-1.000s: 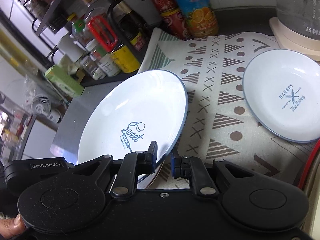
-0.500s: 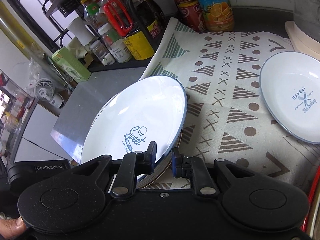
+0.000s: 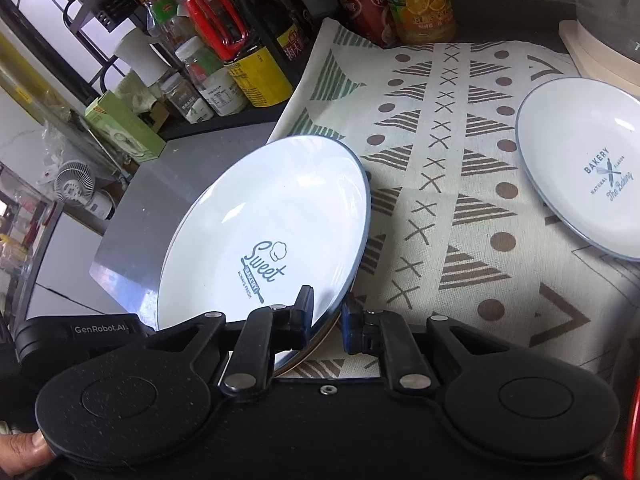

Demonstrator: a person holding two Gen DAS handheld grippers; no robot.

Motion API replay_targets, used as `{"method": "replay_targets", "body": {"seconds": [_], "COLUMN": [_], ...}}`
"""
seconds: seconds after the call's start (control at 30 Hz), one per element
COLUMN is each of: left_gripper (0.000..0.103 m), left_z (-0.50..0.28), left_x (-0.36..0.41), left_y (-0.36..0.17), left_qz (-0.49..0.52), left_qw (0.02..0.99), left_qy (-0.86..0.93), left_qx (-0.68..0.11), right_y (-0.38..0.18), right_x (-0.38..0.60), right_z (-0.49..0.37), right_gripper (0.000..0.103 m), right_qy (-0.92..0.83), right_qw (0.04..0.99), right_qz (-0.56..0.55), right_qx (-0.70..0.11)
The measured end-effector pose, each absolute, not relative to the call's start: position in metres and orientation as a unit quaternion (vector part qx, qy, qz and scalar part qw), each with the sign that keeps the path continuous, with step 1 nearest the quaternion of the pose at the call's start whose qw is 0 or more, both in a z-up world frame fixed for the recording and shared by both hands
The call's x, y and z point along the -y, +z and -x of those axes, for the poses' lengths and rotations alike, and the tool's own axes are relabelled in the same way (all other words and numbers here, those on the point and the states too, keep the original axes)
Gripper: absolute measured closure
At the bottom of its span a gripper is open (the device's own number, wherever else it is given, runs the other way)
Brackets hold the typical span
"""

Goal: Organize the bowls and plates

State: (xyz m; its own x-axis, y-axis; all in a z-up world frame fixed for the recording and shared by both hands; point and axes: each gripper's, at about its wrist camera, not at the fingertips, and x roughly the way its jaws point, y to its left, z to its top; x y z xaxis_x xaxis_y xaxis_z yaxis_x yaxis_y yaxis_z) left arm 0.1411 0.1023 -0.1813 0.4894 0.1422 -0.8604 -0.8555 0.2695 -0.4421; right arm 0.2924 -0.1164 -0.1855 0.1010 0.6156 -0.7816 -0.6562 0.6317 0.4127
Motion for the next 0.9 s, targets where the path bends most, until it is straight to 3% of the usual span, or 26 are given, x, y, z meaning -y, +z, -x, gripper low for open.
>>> {"method": "replay_targets", "body": {"seconds": [0.47,0.67,0.9], "left_gripper": [0.092,0.088,0.088], "left_z": [-0.148,-0.145,-0.147], "left_x": [-0.125,-0.138,-0.152], "left_y": [-0.175,-0.152,-0.159], "left_qz": [0.49,0.453,0.442], "left_qw": [0.693,0.719,0.713], "left_qy": [0.338,0.359,0.37], "left_qx": [-0.406,-0.386,-0.399], "right_y": [-0.188,-0.194,-0.194], "right_x": [0.111,0.116,0.116], "right_z": [-0.291,-0.294,-0.291], "right_gripper": [0.09,0.093,0.092], "right_qy": [0.414,0.403,0.4], "right_qw": [0.739,0.736,0.735], "right_qz": [0.005,0.001,-0.001], "right_qx": [-0.531,-0.544,-0.547]}}
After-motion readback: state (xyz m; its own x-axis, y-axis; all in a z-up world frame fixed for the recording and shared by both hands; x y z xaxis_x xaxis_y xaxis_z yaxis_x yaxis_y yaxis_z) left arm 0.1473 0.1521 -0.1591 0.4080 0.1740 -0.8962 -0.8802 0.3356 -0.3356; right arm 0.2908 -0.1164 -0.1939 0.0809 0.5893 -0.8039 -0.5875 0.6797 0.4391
